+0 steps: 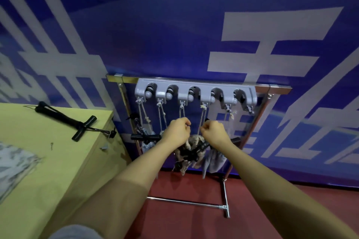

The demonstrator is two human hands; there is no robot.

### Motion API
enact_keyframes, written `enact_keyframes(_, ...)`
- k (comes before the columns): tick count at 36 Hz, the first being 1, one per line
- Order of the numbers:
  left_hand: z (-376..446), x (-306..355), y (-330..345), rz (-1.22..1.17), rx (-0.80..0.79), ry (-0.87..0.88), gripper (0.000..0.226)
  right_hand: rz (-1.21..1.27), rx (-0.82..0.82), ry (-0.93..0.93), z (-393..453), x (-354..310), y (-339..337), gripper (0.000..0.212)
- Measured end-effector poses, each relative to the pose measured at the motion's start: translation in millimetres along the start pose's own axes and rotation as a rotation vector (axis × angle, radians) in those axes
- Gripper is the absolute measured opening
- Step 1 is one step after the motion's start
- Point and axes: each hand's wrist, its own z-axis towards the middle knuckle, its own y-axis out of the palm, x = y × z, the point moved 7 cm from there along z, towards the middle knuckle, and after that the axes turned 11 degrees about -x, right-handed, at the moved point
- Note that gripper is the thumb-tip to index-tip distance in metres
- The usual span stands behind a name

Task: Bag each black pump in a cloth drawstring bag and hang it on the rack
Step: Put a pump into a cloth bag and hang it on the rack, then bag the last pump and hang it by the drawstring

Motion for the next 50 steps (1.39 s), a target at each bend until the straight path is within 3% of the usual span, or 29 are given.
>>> enact_keyframes(8,-46,-94,-69,0.017,0.045,-0.028,0.022,-0.026,-0.056,-0.075,-6,-97,85,0.02)
enact_keyframes(18,-113,-252,-164,-0.045,0.137,-0.121,0.025,-0.048,-0.122,-0.133,5,-220,227,0.019)
enact_keyframes(29,-187,-400,-239,-0.141,0.223,-0.332,0.026,-0.088,-0.309,-0.263,24,-339,360,0.02)
enact_keyframes(38,-189,-489,-242,-0.191,0.229,-0.534,0.025,-0.261,-0.515,-0.375,55,-373,442,0.029)
enact_keyframes(45,-183,-537,-221,0.044,0.041,-0.749,0.05,-0.455,-0.665,-0.495,82,-376,498,0.048)
enact_keyframes(50,-177,-555,-214,0.114,0.063,-0.749,0.035,-0.628,-0.657,-0.532,95,-371,518,0.047)
